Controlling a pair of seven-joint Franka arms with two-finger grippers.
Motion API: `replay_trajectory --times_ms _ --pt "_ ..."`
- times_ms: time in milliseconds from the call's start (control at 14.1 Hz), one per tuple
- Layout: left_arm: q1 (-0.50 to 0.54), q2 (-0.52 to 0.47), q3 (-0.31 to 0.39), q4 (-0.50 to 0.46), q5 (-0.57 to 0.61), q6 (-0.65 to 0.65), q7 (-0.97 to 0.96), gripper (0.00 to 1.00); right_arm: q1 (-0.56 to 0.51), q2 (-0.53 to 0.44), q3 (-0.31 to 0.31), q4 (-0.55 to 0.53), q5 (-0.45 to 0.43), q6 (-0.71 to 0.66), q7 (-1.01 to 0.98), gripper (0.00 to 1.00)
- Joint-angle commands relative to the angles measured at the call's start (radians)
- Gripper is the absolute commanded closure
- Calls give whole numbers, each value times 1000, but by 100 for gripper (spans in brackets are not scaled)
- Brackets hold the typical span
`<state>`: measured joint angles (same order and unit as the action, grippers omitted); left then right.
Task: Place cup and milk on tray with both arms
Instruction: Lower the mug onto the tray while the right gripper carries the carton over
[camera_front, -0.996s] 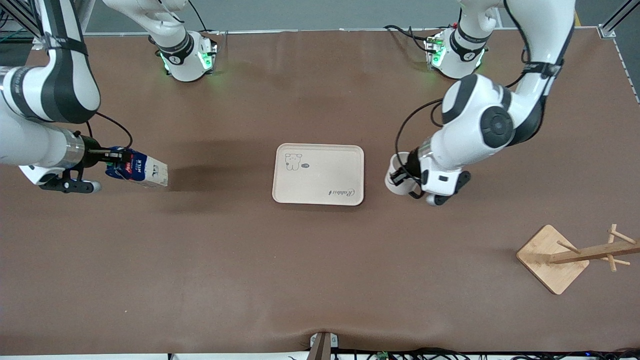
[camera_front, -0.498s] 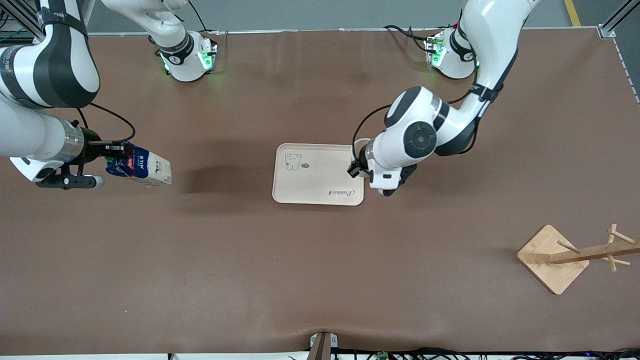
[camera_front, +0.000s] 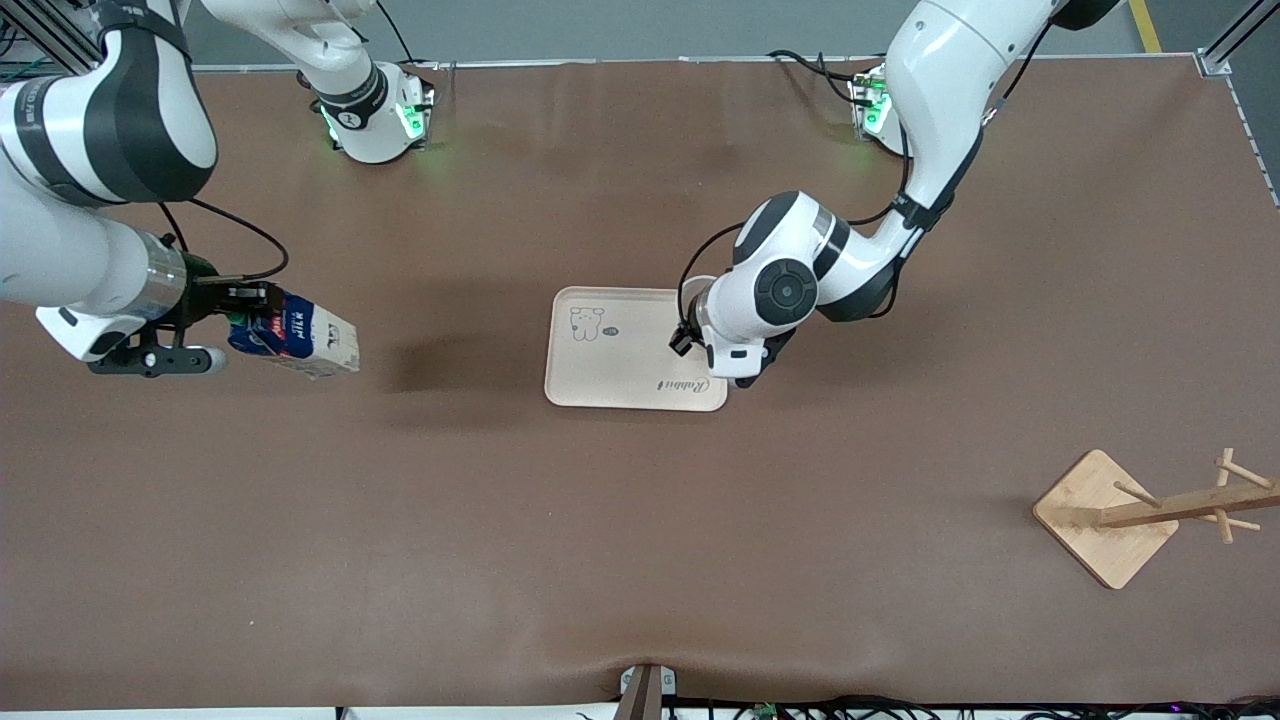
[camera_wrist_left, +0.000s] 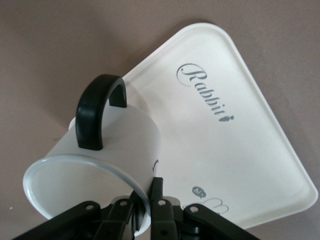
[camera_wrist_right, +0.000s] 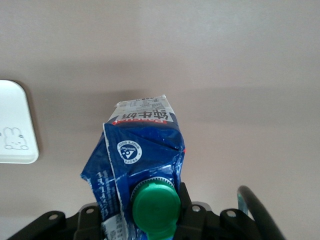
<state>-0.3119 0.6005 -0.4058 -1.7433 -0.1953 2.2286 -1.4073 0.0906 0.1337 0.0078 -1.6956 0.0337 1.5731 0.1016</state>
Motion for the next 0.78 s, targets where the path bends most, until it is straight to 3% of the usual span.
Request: replay_trajectory --times_ms 0,284,427,640,711 --pt "-27 53 7 28 49 42 -29 100 52 14 -5 34 38 -5 93 100" --pt "-27 70 9 42 50 54 -25 100 135 46 -5 33 66 48 269 100" --pt "-16 73 10 42 51 54 -24 48 204 70 -5 33 72 94 383 100" --pt "-15 71 18 45 51 54 -21 43 273 108 -5 34 124 186 513 100" --pt "-13 67 18 47 53 52 -21 19 303 128 -5 36 146 209 564 100"
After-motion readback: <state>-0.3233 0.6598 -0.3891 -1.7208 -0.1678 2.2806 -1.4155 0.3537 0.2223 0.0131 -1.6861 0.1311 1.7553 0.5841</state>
